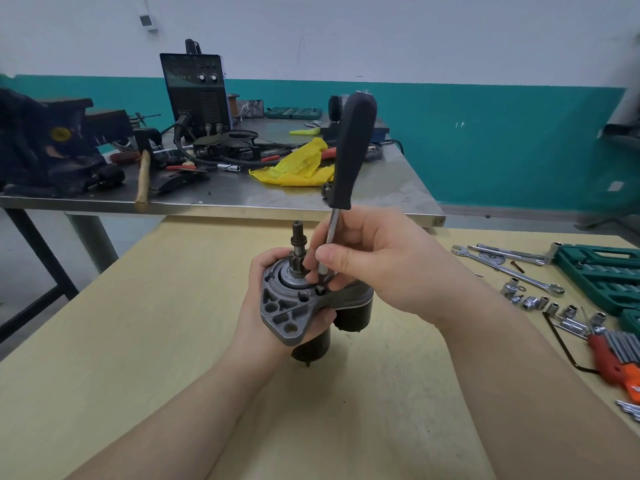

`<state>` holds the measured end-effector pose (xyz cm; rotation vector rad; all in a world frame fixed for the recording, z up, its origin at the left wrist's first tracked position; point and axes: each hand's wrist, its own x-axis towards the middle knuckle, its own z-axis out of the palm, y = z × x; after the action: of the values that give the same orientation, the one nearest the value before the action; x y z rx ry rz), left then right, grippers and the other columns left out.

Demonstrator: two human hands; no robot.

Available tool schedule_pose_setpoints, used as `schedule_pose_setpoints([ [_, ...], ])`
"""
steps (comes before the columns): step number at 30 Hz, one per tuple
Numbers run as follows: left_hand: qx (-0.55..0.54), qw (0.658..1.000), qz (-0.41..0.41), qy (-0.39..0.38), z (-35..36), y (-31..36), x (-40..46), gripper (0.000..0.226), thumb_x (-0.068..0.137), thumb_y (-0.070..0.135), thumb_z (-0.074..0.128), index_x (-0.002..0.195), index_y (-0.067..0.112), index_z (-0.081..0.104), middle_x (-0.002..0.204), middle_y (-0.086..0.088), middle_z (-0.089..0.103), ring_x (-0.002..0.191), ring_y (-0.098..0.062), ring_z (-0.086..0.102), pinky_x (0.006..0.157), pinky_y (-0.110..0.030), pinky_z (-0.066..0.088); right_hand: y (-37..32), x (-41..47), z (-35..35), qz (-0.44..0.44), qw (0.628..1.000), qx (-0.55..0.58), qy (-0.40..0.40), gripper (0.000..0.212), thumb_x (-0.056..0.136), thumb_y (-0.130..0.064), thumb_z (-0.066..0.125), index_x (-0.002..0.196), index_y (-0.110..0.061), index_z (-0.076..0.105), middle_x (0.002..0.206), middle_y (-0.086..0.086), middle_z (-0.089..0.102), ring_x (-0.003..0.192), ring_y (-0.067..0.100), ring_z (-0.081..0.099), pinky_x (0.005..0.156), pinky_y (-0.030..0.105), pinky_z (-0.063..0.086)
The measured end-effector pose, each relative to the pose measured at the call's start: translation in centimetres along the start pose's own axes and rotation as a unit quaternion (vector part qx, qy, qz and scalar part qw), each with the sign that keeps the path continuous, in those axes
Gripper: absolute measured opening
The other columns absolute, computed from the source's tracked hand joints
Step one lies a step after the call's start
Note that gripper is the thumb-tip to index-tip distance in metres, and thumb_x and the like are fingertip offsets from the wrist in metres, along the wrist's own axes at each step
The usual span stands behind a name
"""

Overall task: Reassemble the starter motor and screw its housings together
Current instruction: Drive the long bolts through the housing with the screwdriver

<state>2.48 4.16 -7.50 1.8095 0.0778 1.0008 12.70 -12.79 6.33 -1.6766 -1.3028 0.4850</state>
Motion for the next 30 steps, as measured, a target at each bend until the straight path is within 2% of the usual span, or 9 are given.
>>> schedule_pose_setpoints([
  [5,0.006,1.0,-0.002,0.003,0.1,0.2,-0.2,0.089,0.057,0.033,0.088,0.132,0.025,0.04,0.129,0.027,0.061,0.118,0.007,0.063,0.097,-0.012,0.051,0.0,-0.1,-0.1,-0.016,1.0,0.0,-0.023,0.026,0.111,-0.011,0.053,0.118,-0.03,0.069,0.103,-0.01,0.08,0.103,0.013,0.077,0.084,0.034,0.066],
  [8,0.004,1.0,0.002,0.011,0.2,0.4,-0.1,0.089,0.058,0.034,0.088,0.132,0.027,0.04,0.132,0.006,0.057,0.119,0.003,0.065,0.097,-0.013,0.052,0.0,-0.1,0.0,-0.017,1.0,-0.004,-0.01,0.022,0.11,-0.012,0.056,0.111,-0.028,0.071,0.099,-0.01,0.081,0.1,0.011,0.077,0.08,0.03,0.066],
  [11,0.006,1.0,0.004,0.008,0.2,0.4,-0.1,0.088,0.058,0.033,0.088,0.132,0.026,0.041,0.132,0.002,0.056,0.12,0.004,0.064,0.098,-0.014,0.052,0.0,0.0,0.3,-0.016,1.0,0.003,0.014,0.018,0.106,-0.012,0.064,0.101,-0.027,0.074,0.093,-0.008,0.081,0.094,0.013,0.079,0.074,0.03,0.066],
  [13,0.006,1.0,0.004,0.008,0.1,0.6,-0.2,0.087,0.058,0.032,0.088,0.132,0.025,0.041,0.133,0.007,0.057,0.121,0.005,0.063,0.098,-0.012,0.051,0.1,0.0,0.7,-0.017,0.999,0.009,0.029,0.016,0.104,-0.012,0.068,0.097,-0.025,0.075,0.09,-0.004,0.081,0.09,0.016,0.079,0.07,0.032,0.066],
  [17,0.014,1.0,0.01,0.011,0.0,0.1,-0.2,0.088,0.062,0.027,0.088,0.135,0.032,0.04,0.131,0.036,0.059,0.122,0.004,0.064,0.099,-0.013,0.053,-0.2,0.1,1.3,-0.019,0.998,0.013,0.056,0.012,0.099,-0.013,0.074,0.092,-0.022,0.076,0.085,0.0,0.081,0.081,0.017,0.079,0.068,0.029,0.066],
  [20,0.024,0.999,-0.006,0.029,0.0,-1.1,0.0,0.091,0.057,0.026,0.091,0.136,0.039,0.046,0.131,0.024,0.063,0.122,-0.013,0.069,0.098,-0.029,0.06,-0.5,0.1,1.6,0.001,0.994,-0.04,0.103,0.013,0.09,-0.031,0.086,0.085,-0.026,0.075,0.08,-0.006,0.078,0.075,0.014,0.077,0.067,0.037,0.067],
  [23,0.017,0.999,-0.031,0.03,0.2,-2.0,0.3,0.095,0.053,0.022,0.092,0.136,0.014,0.047,0.13,-0.001,0.065,0.12,-0.03,0.07,0.096,-0.049,0.063,-0.7,0.1,1.9,0.02,0.987,-0.066,0.144,0.027,0.082,-0.046,0.089,0.082,-0.024,0.073,0.078,-0.004,0.077,0.074,0.016,0.076,0.067,0.049,0.066],
  [27,0.023,0.999,-0.023,0.043,0.2,-1.8,0.1,0.09,0.054,0.029,0.093,0.13,0.046,0.048,0.129,0.021,0.064,0.122,-0.01,0.068,0.094,-0.023,0.06,-0.7,0.1,1.9,-0.006,0.992,-0.059,0.112,0.011,0.094,-0.038,0.079,0.103,-0.033,0.074,0.093,-0.009,0.078,0.089,0.01,0.076,0.076,0.042,0.066],
  [30,0.03,0.999,-0.008,0.027,0.2,-0.9,-0.3,0.09,0.057,0.029,0.091,0.132,0.04,0.043,0.127,0.037,0.06,0.121,0.003,0.065,0.095,-0.015,0.055,-0.6,0.0,1.3,-0.007,0.997,-0.025,0.075,0.012,0.106,-0.026,0.066,0.112,-0.034,0.073,0.099,-0.013,0.079,0.095,0.005,0.075,0.08,0.033,0.064],
])
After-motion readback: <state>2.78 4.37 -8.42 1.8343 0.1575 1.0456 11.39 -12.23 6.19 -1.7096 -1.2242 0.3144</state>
